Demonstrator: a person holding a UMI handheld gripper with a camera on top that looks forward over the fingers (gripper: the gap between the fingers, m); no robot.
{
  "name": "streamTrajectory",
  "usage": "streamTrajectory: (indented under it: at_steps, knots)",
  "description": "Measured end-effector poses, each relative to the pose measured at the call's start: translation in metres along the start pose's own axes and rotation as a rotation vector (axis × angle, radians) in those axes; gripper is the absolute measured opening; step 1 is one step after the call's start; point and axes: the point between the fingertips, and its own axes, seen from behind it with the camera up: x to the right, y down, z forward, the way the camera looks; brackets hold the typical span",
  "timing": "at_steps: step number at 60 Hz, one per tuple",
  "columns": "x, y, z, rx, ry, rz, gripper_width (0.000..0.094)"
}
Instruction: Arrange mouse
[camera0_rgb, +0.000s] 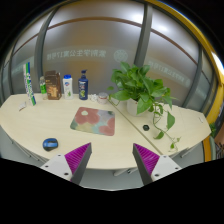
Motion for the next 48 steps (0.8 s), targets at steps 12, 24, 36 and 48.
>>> streamTrajectory:
  at_steps: [12,24,36,48]
  knots:
    - [-0.002,0.019,-0.008,0.0,0.039,0.009,0.0852]
    - [-0.043,0.079,-0.021,-0.019,0.048,0.059,0.0853]
    - [-0.154,0.122,-0.013,-0.019,-0.031,0.12,0.0859]
    - [-0.268,0.11,0.039,0.015,-0.144,0.103,0.0856]
